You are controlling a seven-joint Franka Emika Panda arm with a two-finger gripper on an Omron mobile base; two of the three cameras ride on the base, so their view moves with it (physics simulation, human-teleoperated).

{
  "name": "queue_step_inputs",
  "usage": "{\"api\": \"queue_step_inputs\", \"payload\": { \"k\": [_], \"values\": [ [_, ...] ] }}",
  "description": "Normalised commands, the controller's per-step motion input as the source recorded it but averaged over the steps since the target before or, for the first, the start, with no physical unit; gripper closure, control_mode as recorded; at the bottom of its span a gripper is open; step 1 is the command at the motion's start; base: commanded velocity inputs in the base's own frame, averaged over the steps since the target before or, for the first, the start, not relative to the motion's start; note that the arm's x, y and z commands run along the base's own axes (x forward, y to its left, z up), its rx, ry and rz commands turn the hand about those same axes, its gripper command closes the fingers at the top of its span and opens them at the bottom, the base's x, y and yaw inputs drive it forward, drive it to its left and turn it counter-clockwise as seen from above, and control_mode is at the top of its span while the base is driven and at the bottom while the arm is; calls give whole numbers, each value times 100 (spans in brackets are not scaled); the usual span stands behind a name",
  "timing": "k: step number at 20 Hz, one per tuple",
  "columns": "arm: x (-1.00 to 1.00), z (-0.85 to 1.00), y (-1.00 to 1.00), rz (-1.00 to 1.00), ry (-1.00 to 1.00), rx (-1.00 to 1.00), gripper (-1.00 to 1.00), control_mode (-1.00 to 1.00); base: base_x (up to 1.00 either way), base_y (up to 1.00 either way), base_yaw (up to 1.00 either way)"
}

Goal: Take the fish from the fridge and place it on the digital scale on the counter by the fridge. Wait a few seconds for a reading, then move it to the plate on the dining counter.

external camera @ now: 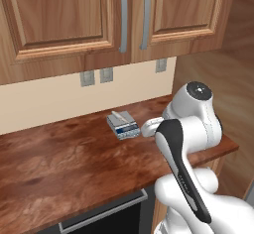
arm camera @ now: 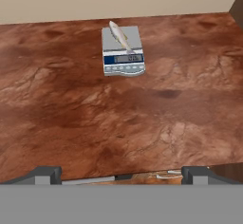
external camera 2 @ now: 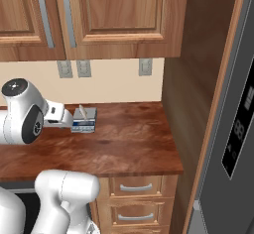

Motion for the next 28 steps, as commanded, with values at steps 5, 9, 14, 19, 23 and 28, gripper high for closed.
{"api": "queue_step_inputs", "payload": {
  "k": [5,9,14,19,23,28],
  "values": [
    [0,0,0,0,0,0,-100,-100,0,0,0],
    [0,0,0,0,0,0,-100,-100,0,0,0],
    [0,0,0,0,0,0,-100,-100,0,0,0],
    [0,0,0,0,0,0,-100,-100,0,0,0],
    [0,0,0,0,0,0,-100,-100,0,0,0],
    [34,-11,0,0,0,0,-100,-100,0,0,0]
  ]
}}
